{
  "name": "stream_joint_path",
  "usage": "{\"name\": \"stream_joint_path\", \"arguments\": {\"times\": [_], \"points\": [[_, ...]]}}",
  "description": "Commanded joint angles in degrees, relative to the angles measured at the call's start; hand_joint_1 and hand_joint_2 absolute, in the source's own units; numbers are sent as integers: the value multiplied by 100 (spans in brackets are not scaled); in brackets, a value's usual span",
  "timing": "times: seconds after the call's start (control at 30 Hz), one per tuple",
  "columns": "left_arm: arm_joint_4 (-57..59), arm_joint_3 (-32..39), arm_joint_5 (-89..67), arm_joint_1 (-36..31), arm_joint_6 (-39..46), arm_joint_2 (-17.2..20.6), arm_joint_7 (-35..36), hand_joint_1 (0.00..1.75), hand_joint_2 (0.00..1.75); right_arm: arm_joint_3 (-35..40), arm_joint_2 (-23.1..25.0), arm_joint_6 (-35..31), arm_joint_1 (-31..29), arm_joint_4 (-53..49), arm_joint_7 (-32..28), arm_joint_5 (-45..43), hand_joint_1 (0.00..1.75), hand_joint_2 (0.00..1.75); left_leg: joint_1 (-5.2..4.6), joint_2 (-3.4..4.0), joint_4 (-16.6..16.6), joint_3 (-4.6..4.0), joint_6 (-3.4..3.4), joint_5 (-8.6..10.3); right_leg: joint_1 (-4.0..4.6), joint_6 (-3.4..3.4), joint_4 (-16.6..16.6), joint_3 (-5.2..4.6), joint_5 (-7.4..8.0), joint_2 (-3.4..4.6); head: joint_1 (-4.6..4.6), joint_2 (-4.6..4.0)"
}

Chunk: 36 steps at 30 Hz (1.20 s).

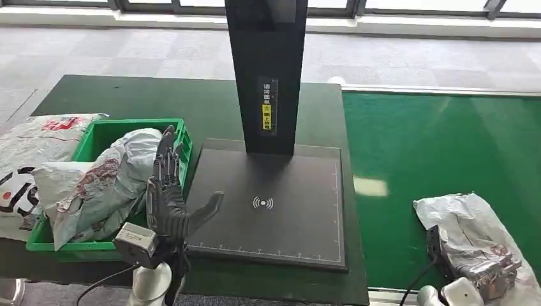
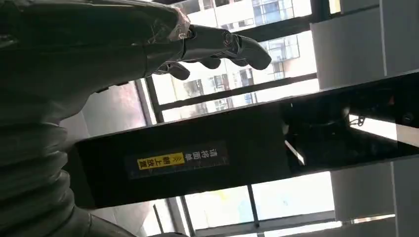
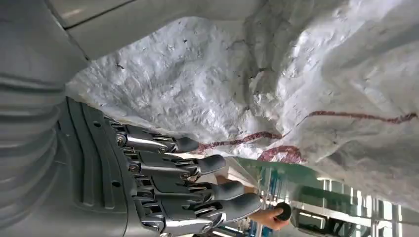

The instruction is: Moved the parcel from conveyor to table for the left to box.

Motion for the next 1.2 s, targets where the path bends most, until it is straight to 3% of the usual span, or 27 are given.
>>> {"name": "stream_joint_path", "arguments": {"times": [0.03,0.07,0.1,0.13,0.63,0.8,0.87,0.97,1.03,1.2], "points": [[66,111,-48,208,-56,-155,94,0,175,-187,-182,630,-769,1900,-264,-16,3,175,1,17,-15,19,8,0,4,-9,-16,14,5,8,0,0],[93,122,-51,184,-69,-155,99,0,175,-254,-212,888,-797,2044,-289,-16,61,175,1,13,-10,17,7,-1,4,-7,-12,11,3,5,0,0],[100,127,-52,181,-74,-152,102,0,175,-237,-220,936,-782,2062,-262,-16,157,175,1,13,-17,21,9,2,5,-10,-20,16,6,1,0,0],[102,129,-52,184,-74,-150,102,0,175,-240,-213,943,-764,2075,-260,-16,175,175,2,10,-8,21,6,-1,5,-5,-11,13,2,3,0,0],[192,106,-42,217,-103,-102,91,0,175,-400,-219,1118,-768,2155,-350,-27,175,175,8,18,-10,85,18,-13,14,1,-44,96,3,9,0,0],[188,107,-38,218,-85,-88,85,0,175,-455,-99,487,-712,1847,-680,-22,175,175,14,19,-18,83,25,-9,21,-2,-58,97,9,6,0,0],[163,116,-33,255,-76,-95,79,0,175,-406,56,11,-592,1290,-954,-16,175,175,16,23,-21,82,26,-8,22,-4,-61,95,12,10,0,0],[185,115,-27,284,-70,-107,26,0,175,-248,658,11,68,-970,-1455,-16,175,175,12,31,-17,76,24,-12,17,-4,-51,86,9,18,0,0],[201,103,-29,287,-73,-108,13,0,175,-175,737,11,173,-1217,-1453,-16,175,175,7,42,-48,72,29,2,15,-19,-73,74,22,17,0,0],[314,76,-41,212,-70,-121,-25,0,175,278,1192,11,729,-3286,-1904,-16,175,175,11,26,-13,57,20,-15,15,-10,-36,58,3,9,0,0]]}}
